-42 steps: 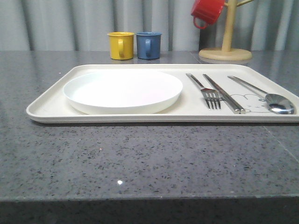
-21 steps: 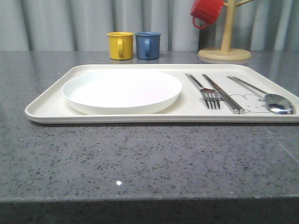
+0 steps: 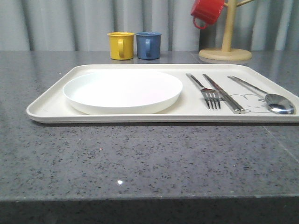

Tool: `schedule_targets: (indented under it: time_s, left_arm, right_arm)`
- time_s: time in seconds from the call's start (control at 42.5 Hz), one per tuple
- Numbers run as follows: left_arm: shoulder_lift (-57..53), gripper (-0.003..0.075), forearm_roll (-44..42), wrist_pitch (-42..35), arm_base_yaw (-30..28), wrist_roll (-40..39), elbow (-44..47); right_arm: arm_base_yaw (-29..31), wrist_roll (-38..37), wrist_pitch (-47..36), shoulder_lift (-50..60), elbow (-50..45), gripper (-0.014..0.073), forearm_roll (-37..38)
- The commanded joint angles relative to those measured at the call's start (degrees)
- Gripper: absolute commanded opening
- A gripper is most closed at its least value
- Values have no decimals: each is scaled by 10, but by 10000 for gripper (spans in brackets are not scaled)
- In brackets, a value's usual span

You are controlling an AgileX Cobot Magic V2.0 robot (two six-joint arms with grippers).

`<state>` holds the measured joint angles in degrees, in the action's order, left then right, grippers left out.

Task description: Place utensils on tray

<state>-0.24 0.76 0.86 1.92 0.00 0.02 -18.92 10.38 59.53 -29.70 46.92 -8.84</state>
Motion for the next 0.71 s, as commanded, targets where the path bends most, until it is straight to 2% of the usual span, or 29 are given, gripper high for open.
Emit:
schedule_targets:
  time_s: [0.0,0.541,0.589,0.683]
  left_arm:
    - [-12,-20,0,-49,-1,0,8]
    - [-12,-20,0,-49,-1,0,8]
    - [-12,-20,0,-49,-1,0,8]
    - [-12,-20,0,-49,-1,0,8]
  right_arm:
    - [-1,3,-30,-2,12,-113,-2]
    - [-1,3,-32,6,9,-113,-2]
    - [8,3,-45,17,1,-113,1]
    - [44,3,-125,53,-42,-113,1]
